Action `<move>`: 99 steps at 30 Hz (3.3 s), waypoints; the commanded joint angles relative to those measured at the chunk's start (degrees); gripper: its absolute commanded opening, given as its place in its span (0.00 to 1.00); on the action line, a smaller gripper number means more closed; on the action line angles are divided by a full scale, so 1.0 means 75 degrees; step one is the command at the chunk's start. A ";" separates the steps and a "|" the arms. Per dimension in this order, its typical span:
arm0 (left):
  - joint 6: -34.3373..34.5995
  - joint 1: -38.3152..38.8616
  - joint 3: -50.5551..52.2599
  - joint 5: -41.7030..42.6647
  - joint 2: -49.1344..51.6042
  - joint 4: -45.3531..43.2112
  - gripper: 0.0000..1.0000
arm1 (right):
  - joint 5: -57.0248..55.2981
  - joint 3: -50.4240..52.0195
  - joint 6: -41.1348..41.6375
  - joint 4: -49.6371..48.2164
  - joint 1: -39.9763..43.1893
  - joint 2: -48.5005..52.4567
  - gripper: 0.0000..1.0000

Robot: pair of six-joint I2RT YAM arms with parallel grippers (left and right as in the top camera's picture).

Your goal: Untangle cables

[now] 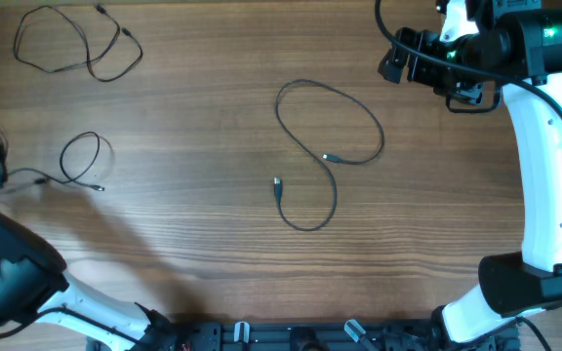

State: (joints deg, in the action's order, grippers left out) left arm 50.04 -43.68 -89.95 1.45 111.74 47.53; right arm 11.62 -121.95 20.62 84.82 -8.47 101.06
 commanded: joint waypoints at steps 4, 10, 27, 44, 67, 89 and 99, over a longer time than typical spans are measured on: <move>-0.1046 0.1137 -0.0009 0.0291 0.0076 0.0143 0.35 | 0.0131 -0.0023 -0.0152 0.0012 -0.0047 0.0134 1.00; -0.0784 0.1903 -0.0009 0.0460 0.0102 0.1492 0.36 | 0.0131 -0.0023 -0.0154 -0.0012 -0.0050 0.0137 1.00; 0.0157 0.0866 0.0495 -0.1699 0.0210 0.1364 0.95 | 0.0128 -0.0023 -0.0347 -0.0041 -0.0079 0.0152 1.00; -0.0839 0.0565 0.0495 0.2066 0.1090 -0.0035 0.04 | 0.0131 -0.0023 -0.0315 -0.0134 -0.0079 0.0152 1.00; -0.2871 0.1224 0.0493 0.4202 -0.2463 0.1833 1.00 | 0.0131 -0.0023 -0.0321 -0.0047 -0.0149 0.0187 1.00; 0.0283 0.9617 0.0495 0.1011 -0.0510 0.0399 0.95 | -0.0545 -0.0023 -0.0093 -0.0321 0.0994 0.0956 1.00; 0.1008 1.1086 0.0495 -0.2658 0.1338 -0.0965 0.89 | -0.0574 -0.0023 -0.0143 -0.0236 0.1413 0.0956 1.00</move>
State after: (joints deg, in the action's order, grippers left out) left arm 56.51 38.54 -86.39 -8.62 119.94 40.60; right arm 8.25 -121.95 19.40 83.31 2.09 107.09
